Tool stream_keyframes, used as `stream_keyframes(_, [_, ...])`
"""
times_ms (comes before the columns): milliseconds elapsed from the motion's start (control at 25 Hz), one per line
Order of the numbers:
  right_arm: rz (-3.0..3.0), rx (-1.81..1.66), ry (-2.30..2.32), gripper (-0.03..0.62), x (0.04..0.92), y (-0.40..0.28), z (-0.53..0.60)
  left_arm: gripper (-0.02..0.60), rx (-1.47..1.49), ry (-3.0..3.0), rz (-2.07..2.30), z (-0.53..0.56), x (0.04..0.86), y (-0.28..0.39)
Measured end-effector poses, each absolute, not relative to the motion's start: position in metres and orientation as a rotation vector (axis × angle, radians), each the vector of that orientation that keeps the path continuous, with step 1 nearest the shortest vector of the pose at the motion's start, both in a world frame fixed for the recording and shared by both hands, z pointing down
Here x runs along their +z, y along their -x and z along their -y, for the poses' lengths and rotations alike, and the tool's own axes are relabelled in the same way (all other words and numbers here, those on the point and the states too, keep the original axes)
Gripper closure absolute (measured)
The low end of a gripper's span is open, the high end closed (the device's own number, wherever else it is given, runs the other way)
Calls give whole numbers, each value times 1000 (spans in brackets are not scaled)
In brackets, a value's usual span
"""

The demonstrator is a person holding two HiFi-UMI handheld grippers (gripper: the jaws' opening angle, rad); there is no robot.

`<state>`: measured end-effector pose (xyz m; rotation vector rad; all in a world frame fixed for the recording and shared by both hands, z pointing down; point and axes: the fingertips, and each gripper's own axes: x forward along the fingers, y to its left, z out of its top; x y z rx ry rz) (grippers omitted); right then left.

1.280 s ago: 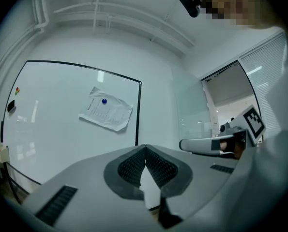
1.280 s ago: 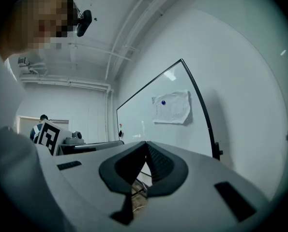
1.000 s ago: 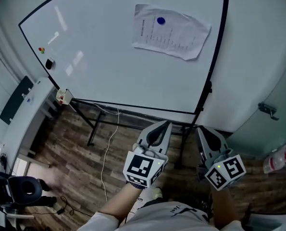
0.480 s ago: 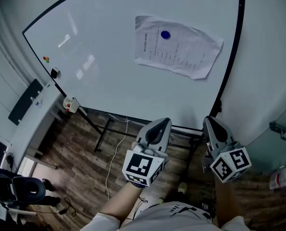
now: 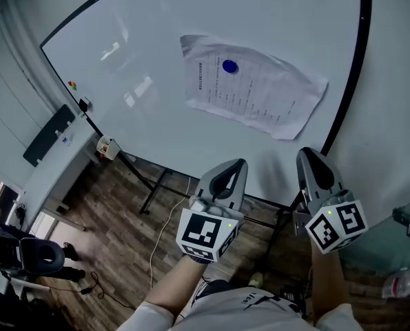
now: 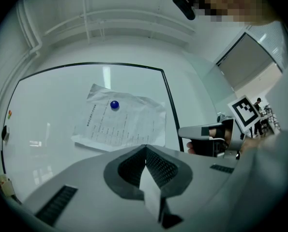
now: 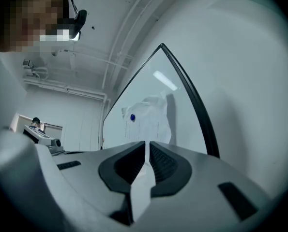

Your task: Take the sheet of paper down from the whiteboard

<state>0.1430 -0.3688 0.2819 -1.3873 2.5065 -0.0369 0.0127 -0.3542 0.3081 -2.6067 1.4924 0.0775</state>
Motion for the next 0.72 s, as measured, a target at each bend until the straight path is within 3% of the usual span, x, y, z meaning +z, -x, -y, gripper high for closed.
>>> stream_keyframes(240, [-2444,105,1435,525,246,-157,393,569,102,2477,-1506,388,268,-10])
stream_keyframes(560, [-2362,230,1536,502,213,-166,405,566,187,2305,-1519,427,205,9])
stream_keyframes(720, [-2328,272,1581,498,205,-172,410,463,196,2261,-1516,444,187,10])
